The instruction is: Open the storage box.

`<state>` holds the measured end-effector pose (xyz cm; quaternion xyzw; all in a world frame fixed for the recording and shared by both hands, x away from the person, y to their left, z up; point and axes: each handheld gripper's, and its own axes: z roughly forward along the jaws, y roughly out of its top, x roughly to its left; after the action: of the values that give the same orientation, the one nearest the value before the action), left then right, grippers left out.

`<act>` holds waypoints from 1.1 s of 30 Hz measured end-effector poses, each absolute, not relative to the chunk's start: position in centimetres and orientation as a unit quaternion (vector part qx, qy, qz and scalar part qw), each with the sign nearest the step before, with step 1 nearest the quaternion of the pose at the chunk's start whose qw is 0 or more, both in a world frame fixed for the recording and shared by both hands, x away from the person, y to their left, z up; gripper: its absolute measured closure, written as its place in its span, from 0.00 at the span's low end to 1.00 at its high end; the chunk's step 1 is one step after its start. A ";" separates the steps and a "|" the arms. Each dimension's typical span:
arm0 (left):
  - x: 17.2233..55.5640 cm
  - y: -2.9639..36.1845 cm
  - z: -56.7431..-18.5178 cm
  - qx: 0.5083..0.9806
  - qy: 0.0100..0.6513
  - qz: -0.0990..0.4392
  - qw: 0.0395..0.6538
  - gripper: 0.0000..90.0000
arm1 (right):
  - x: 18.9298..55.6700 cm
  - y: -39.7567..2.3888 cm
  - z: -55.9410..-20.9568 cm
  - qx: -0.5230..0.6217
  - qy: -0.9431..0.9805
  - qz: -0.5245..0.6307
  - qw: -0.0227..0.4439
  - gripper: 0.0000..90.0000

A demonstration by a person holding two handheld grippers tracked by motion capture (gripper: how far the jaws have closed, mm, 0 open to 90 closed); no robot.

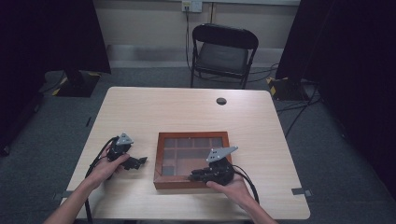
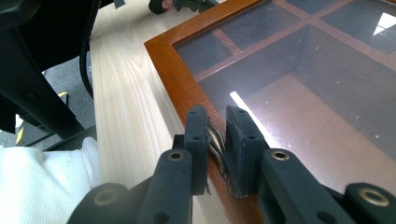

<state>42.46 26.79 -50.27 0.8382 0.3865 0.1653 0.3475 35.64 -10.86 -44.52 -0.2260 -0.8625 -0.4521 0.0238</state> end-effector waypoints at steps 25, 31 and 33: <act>42.5 26.8 -50.3 0.838 0.386 0.165 0.347 0.00 | 35.6 -10.4 -43.9 -0.238 -0.862 -0.445 0.035 0.89; 42.5 26.8 -50.3 0.838 0.387 0.165 0.348 0.00 | 35.6 -10.5 -43.5 -0.236 -0.861 -0.449 0.033 0.90; 42.5 26.8 -50.3 0.838 0.387 0.165 0.348 0.00 | 35.5 -10.4 -43.3 -0.236 -0.862 -0.448 0.030 0.90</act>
<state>42.45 26.78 -50.27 0.8381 0.3866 0.1653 0.3477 35.55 -10.43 -43.28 -0.2357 -0.8619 -0.4479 0.0300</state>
